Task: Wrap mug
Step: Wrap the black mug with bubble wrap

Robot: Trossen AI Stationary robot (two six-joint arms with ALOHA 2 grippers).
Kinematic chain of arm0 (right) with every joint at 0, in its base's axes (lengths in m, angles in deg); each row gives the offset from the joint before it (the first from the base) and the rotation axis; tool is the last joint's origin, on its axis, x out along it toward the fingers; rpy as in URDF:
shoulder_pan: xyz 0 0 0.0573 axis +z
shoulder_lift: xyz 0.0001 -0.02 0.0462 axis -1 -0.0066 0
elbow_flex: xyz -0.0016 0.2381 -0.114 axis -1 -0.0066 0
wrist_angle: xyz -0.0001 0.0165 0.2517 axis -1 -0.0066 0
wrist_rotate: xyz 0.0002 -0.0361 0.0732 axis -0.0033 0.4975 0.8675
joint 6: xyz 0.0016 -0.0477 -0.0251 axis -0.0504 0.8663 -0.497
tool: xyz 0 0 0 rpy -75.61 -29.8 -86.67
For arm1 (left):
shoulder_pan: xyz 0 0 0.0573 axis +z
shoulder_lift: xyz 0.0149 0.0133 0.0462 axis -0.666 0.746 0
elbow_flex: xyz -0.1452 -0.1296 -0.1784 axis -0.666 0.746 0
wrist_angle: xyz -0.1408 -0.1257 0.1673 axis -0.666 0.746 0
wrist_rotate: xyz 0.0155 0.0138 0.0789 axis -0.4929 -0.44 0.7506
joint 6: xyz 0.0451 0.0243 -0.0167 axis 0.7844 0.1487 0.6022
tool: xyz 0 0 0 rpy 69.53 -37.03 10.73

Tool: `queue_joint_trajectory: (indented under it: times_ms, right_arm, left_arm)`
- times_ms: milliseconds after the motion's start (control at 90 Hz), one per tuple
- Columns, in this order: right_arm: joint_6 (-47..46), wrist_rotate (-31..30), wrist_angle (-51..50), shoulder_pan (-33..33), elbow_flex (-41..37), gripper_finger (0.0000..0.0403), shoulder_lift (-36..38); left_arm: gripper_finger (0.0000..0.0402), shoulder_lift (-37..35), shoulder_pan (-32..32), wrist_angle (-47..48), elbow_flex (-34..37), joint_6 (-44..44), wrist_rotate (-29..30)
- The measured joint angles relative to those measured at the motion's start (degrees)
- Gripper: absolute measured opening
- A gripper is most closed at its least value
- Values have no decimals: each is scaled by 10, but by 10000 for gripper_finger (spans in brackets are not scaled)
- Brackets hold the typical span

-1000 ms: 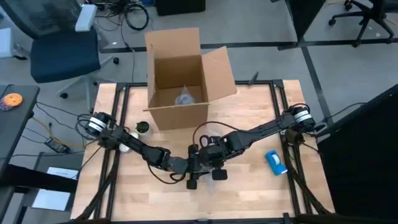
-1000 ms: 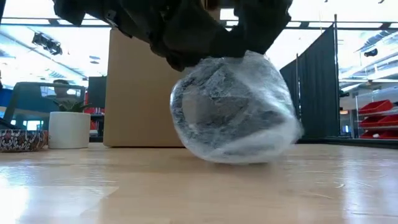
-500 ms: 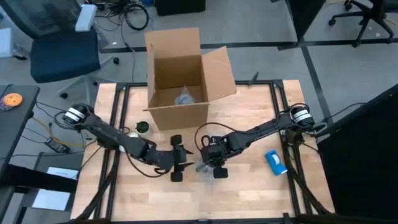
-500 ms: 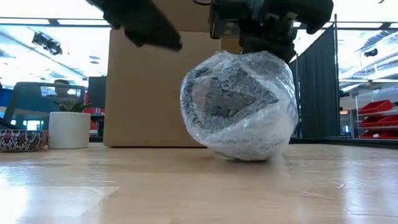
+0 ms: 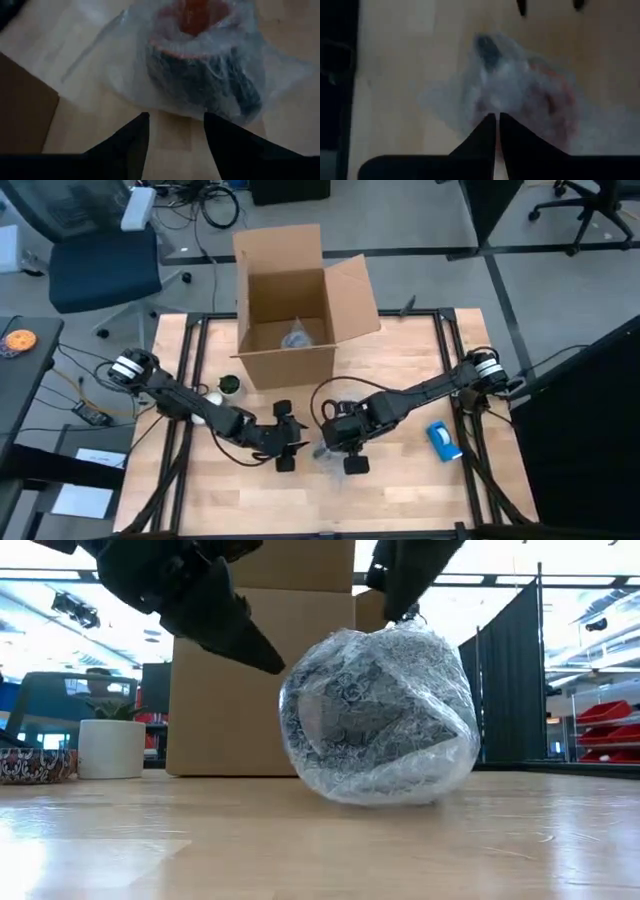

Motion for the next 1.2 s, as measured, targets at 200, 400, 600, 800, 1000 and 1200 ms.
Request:
queue_joint_trajectory:
  times_ms: [200, 400, 600, 800, 1000, 1200]
  right_arm:
    - [-17, 50, 111, -24, -73, 0, 0]
    - [-21, 86, 188, -45, -142, 0, 2]
    - [-20, 78, 157, -55, -142, 0, 3]
    - [5, 33, 26, -54, -62, 0, 0]
    - [9, 61, -72, -57, 27, 0, 0]
    - [2, 99, -64, -57, 11, 0, -9]
  left_arm:
    - [173, 0, 1, 5, 6, 1, 0]
    - [172, 0, 2, 10, 6, 1, 0]
    - [172, 0, 2, 13, 6, 1, 0]
    - [173, 0, 3, 14, 6, 1, 0]
    - [172, 0, 3, 14, 6, 2, 0]
    - [172, 0, 3, 14, 6, 2, 0]
